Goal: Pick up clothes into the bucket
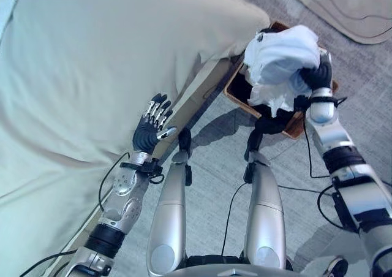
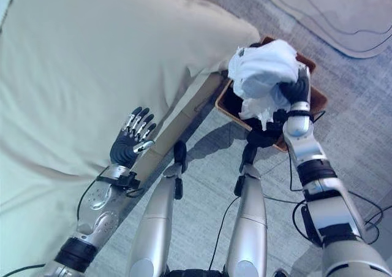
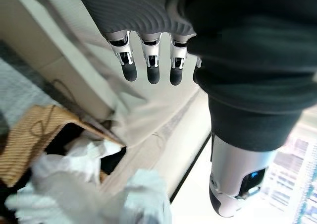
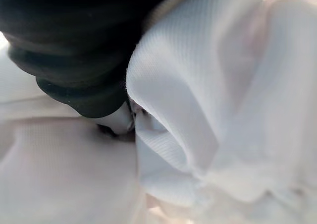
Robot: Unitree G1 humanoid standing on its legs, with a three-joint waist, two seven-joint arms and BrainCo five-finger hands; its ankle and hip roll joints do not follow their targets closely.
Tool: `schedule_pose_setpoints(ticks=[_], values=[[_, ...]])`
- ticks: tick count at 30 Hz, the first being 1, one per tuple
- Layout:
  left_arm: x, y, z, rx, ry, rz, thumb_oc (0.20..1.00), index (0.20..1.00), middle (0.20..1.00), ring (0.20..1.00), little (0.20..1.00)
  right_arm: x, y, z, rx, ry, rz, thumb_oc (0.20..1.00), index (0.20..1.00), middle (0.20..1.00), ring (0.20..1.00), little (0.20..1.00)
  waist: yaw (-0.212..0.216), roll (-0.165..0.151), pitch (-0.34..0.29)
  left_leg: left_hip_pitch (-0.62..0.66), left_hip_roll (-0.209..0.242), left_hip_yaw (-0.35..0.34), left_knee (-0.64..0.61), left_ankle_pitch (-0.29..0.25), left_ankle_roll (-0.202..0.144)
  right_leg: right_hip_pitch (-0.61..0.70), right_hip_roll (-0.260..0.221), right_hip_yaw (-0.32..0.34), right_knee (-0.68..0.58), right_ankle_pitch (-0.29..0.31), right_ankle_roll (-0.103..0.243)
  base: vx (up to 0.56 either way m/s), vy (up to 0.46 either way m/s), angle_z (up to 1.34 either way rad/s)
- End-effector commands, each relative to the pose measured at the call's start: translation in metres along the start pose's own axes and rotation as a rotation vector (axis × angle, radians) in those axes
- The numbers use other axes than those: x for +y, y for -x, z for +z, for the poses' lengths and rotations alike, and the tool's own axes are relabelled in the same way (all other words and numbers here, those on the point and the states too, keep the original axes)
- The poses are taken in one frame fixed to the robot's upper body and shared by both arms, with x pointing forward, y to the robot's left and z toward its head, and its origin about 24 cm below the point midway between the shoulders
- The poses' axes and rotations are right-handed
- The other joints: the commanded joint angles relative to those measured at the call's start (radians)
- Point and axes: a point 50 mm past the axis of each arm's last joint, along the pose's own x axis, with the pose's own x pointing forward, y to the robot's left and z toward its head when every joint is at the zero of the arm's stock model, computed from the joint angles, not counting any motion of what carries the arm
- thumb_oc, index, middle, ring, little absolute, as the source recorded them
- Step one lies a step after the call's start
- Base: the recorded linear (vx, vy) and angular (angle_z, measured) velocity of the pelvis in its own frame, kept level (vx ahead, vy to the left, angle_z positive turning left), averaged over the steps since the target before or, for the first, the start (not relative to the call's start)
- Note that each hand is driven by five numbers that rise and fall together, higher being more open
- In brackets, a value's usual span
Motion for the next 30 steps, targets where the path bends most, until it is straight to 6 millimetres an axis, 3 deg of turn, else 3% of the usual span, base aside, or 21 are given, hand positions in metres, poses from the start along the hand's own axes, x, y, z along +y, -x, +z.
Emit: schedule_pose_setpoints(ticks=[1,2,4,14,21,30], values=[[-0.016,0.000,0.025,-0.154,0.027,-0.043,1.000,1.000,1.000,1.000,1.000,-0.020,-0.011,0.019,-0.108,0.079,-0.050,0.200,0.200,0.200,0.200,0.200,-0.010,0.025,-0.041,-0.082,-0.010,0.001,0.150,-0.094,0.013,-0.027,0.018,0.015,-0.027,0.046,0.022,0.02,0.003,-0.04],[-0.018,-0.002,0.027,-0.166,0.030,-0.045,1.000,1.000,1.000,1.000,1.000,-0.021,-0.013,0.019,-0.105,0.105,-0.051,0.200,0.200,0.200,0.200,0.200,-0.005,0.029,-0.041,-0.089,-0.002,-0.003,0.182,-0.139,0.008,-0.041,0.025,0.024,0.016,0.000,0.027,0.09,-0.009,-0.04],[-0.023,-0.006,0.031,-0.193,0.040,-0.056,1.000,1.000,1.000,1.000,1.000,-0.025,-0.018,0.017,-0.082,0.159,-0.058,0.200,0.200,0.200,0.200,0.200,-0.009,0.036,-0.031,-0.138,-0.004,-0.002,0.236,-0.156,0.009,-0.088,0.025,0.033,0.070,-0.018,0.023,0.06,-0.006,-0.04],[-0.028,-0.012,0.048,-0.265,0.031,-0.073,1.000,1.000,1.000,1.000,1.000,-0.052,-0.032,0.015,-0.021,0.274,-0.135,0.200,0.200,0.200,0.200,0.200,0.006,0.073,-0.033,-0.300,-0.022,0.017,0.377,-0.200,0.019,-0.277,0.037,0.092,0.236,-0.072,0.011,0.02,0.011,-0.01],[-0.031,-0.010,0.061,-0.310,0.023,-0.103,1.000,1.000,1.000,1.000,1.000,-0.058,-0.037,0.020,-0.064,0.491,-0.071,0.200,0.200,0.200,0.200,0.200,0.007,0.072,-0.017,-0.410,-0.025,0.007,0.553,-0.268,0.037,-0.392,0.052,0.127,0.407,-0.136,-0.010,0.04,-0.004,-0.04],[-0.030,-0.005,0.064,-0.309,0.040,-0.094,1.000,1.000,1.000,1.000,1.000,-0.062,-0.039,0.015,-0.020,0.546,-0.056,0.200,0.200,0.200,0.200,0.200,0.013,0.071,-0.016,-0.483,-0.027,0.018,0.743,-0.349,0.050,-0.476,0.065,0.160,0.609,-0.228,-0.033,0.07,-0.003,-0.01]])
